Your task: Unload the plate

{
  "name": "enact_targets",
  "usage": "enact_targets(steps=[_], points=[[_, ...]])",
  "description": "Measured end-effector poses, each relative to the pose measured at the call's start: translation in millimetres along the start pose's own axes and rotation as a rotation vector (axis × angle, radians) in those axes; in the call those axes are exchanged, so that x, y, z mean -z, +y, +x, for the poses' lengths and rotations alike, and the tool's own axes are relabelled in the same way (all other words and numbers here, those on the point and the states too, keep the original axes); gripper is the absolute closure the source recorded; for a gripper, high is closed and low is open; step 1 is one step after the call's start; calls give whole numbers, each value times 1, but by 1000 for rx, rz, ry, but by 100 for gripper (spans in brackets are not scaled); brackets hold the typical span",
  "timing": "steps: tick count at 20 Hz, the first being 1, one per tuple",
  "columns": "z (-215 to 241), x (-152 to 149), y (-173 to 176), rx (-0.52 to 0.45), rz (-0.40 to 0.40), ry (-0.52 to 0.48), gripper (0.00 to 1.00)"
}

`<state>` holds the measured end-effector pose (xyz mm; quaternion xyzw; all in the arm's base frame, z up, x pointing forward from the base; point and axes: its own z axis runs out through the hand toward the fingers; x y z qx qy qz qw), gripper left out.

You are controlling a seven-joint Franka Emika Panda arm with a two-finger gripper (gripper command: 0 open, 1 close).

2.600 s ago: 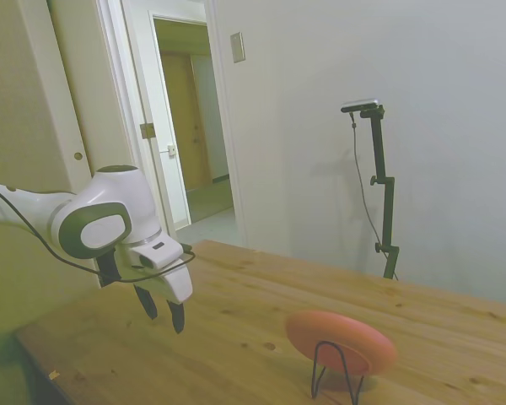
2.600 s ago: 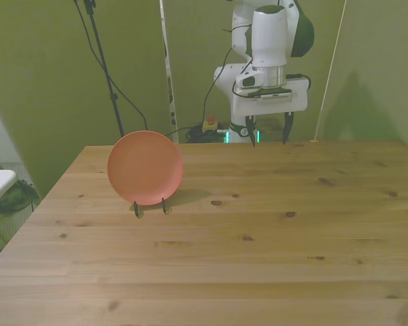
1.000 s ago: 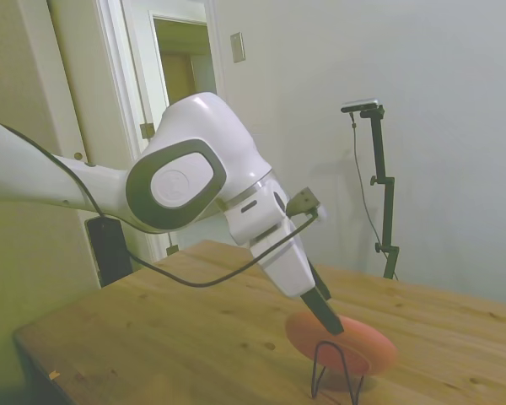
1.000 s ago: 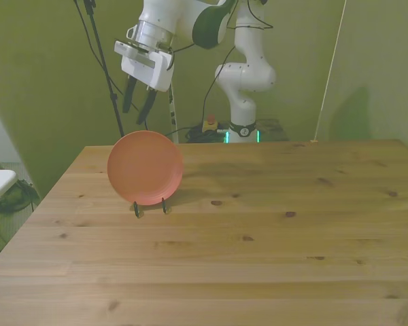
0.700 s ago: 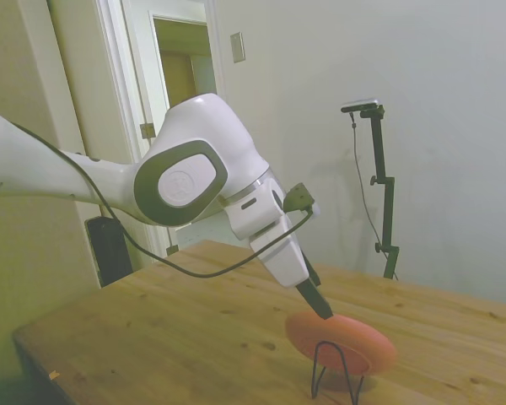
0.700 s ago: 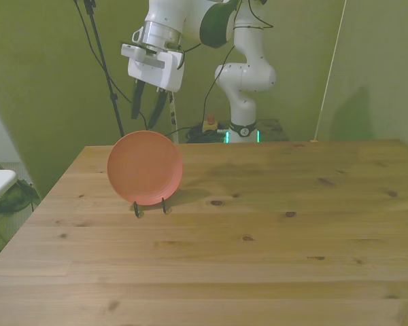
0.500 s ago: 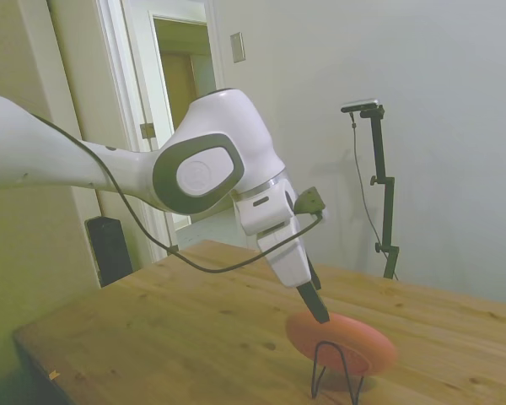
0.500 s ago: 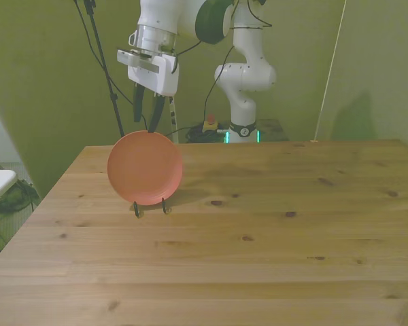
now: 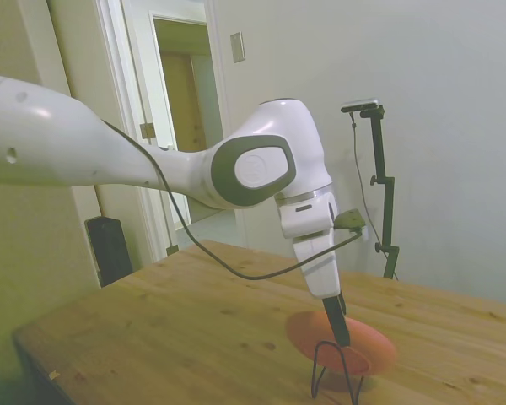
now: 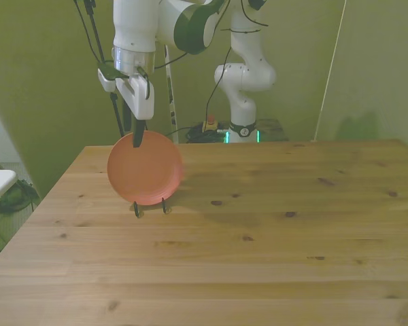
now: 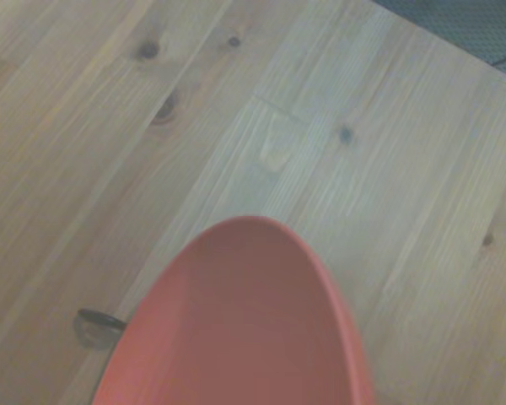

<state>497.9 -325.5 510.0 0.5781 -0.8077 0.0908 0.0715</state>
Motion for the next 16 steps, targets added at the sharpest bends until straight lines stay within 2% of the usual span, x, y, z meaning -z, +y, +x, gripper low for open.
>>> enact_targets(steps=[6, 12, 13, 16], points=[[-15, -6, -16, 8, -148, -34, 0], [-17, -13, -23, 6, -242, -33, 0], [-16, -15, -25, 5, -255, -32, 100], [-15, -21, -29, 1, -276, -28, 100]])
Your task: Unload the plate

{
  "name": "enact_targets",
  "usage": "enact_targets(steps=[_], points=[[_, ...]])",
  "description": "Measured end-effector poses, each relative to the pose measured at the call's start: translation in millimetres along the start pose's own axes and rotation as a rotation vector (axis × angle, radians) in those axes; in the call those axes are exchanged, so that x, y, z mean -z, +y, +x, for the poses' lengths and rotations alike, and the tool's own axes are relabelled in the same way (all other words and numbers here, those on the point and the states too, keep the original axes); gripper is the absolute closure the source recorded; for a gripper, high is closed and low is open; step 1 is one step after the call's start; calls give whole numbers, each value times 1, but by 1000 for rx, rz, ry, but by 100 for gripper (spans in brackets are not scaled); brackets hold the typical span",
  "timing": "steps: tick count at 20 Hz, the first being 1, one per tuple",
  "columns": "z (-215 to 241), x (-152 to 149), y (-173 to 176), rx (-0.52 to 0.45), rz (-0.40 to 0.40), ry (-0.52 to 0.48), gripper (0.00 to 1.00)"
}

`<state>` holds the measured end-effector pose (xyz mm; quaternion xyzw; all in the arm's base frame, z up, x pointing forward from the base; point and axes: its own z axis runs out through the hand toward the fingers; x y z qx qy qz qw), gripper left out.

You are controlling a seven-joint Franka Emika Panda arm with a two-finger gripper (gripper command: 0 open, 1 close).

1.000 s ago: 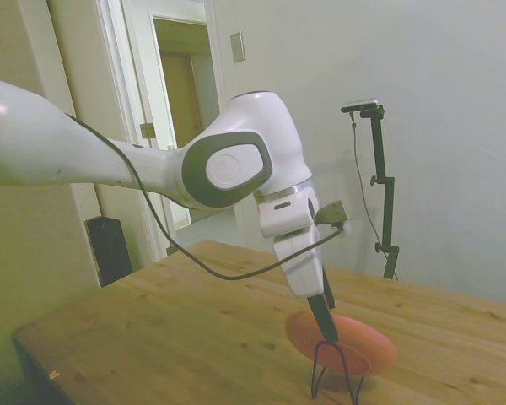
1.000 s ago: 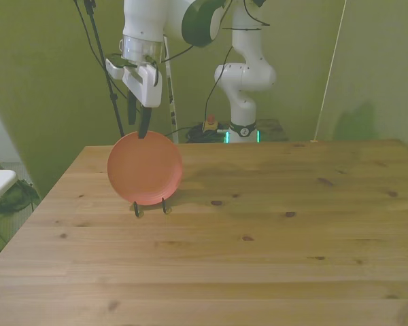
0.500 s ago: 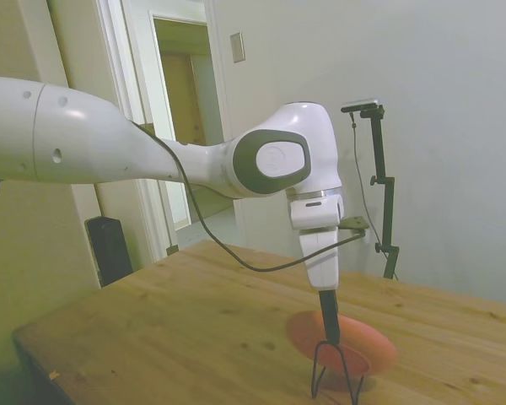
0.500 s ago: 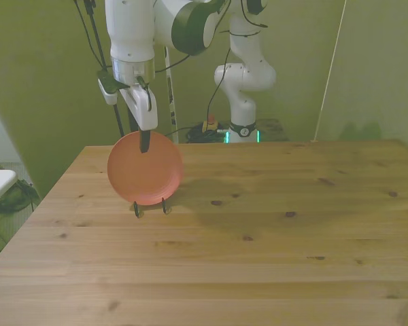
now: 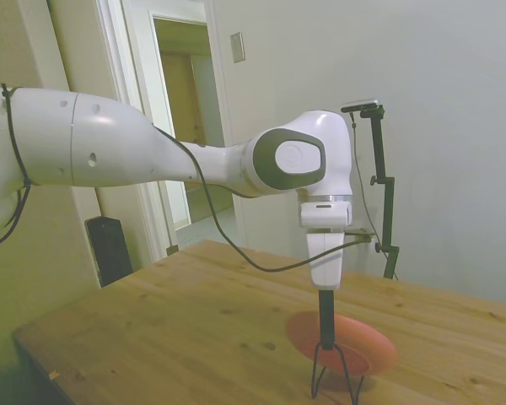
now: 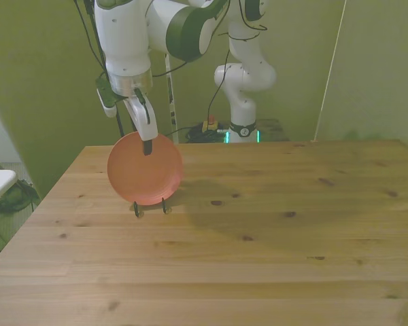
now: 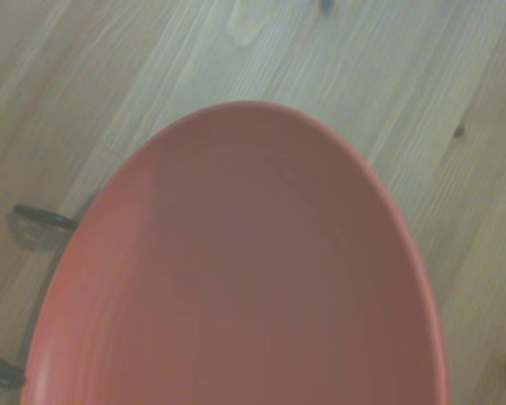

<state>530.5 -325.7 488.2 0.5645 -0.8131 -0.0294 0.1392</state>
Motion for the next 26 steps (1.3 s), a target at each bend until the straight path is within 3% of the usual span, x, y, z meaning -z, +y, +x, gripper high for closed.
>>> enact_targets(steps=[26], points=[[-7, 4, -4, 9, -11, 5, 100]])
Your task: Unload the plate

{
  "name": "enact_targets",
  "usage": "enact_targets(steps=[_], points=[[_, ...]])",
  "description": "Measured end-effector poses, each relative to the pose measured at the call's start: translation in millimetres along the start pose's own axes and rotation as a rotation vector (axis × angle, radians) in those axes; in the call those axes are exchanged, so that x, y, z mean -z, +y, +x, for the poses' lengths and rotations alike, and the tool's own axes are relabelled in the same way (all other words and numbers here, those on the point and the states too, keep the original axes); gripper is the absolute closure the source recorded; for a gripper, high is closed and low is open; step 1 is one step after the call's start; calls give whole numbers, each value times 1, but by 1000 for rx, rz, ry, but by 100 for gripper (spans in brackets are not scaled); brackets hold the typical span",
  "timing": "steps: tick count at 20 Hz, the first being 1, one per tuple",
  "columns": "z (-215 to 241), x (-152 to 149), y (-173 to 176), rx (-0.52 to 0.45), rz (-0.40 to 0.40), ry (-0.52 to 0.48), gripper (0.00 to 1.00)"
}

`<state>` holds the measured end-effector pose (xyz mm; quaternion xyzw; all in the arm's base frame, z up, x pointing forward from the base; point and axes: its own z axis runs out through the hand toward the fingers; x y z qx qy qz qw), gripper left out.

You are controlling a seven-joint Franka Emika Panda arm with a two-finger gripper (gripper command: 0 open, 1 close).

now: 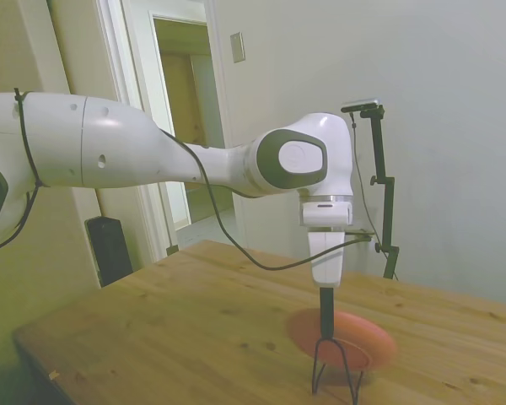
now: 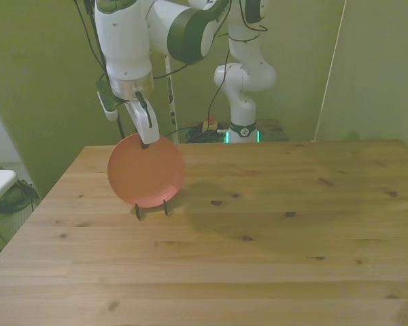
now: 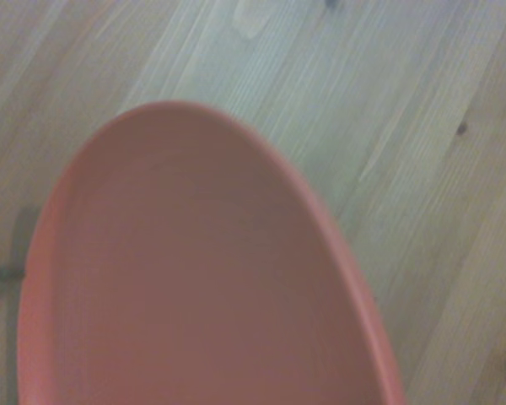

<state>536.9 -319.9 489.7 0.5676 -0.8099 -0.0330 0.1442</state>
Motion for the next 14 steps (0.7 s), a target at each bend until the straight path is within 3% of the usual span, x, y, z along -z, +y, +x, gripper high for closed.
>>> enact_targets(steps=[9, 14], points=[[4, 14, 4, -8, 27, -1, 100], [10, 47, 14, -8, 104, -33, 100]])
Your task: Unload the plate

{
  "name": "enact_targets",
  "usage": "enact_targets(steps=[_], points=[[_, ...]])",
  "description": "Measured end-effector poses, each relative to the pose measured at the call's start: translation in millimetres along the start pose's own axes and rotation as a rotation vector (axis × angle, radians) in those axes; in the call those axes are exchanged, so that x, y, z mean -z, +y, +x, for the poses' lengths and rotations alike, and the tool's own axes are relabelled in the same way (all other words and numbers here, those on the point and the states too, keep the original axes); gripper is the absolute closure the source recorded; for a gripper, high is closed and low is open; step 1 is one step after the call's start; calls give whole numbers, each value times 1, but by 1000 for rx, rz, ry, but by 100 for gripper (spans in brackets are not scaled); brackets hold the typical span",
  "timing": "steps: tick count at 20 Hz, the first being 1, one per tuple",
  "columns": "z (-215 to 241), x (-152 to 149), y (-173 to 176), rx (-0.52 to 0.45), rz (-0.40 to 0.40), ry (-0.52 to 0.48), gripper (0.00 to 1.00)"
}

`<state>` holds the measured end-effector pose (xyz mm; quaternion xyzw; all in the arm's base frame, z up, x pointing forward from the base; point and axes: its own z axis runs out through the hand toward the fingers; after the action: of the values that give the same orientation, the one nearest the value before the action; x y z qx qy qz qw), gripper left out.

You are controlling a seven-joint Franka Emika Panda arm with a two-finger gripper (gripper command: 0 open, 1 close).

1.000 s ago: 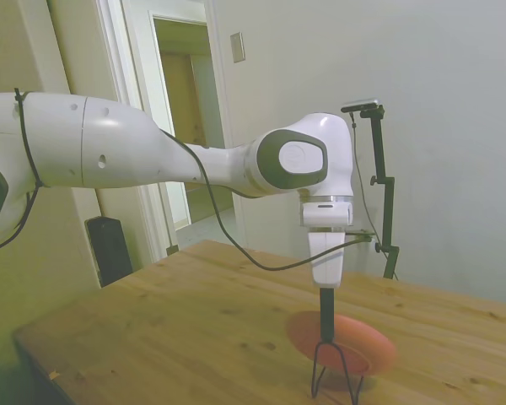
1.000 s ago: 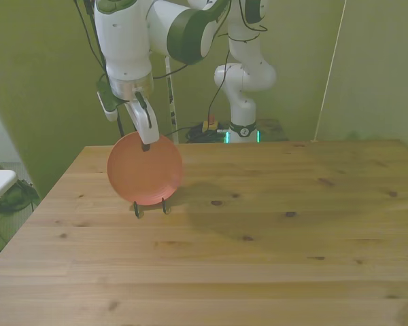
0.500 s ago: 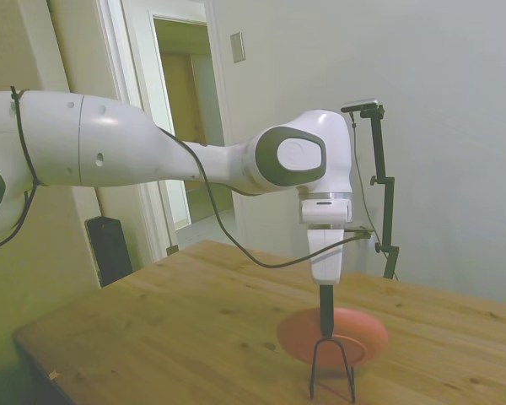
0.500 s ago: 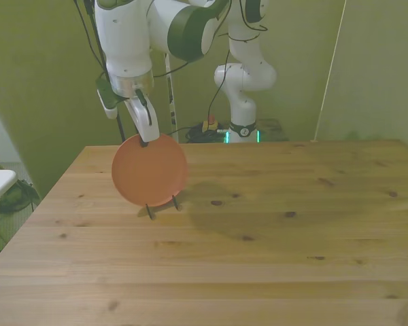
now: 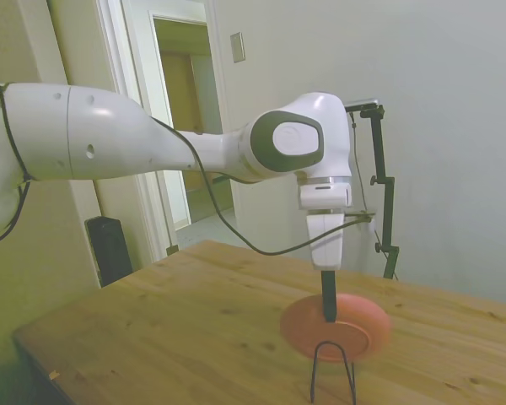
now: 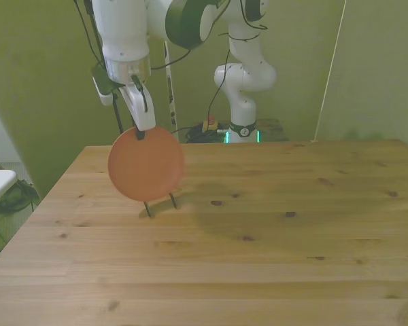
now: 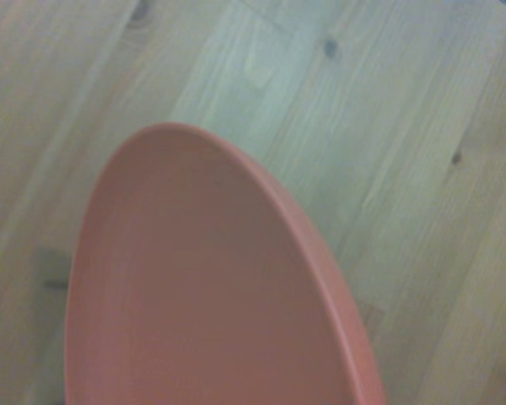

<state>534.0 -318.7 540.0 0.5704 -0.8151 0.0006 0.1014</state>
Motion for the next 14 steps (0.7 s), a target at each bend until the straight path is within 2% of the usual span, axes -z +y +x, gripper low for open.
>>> enact_targets(steps=[3, 6, 11, 14], points=[[0, 26, 2, 37, 122, -40, 100], [-9, 29, -3, 100, 244, -97, 100], [-41, -19, -20, 188, 420, -221, 100], [-61, -51, -20, 252, 469, -339, 100]])
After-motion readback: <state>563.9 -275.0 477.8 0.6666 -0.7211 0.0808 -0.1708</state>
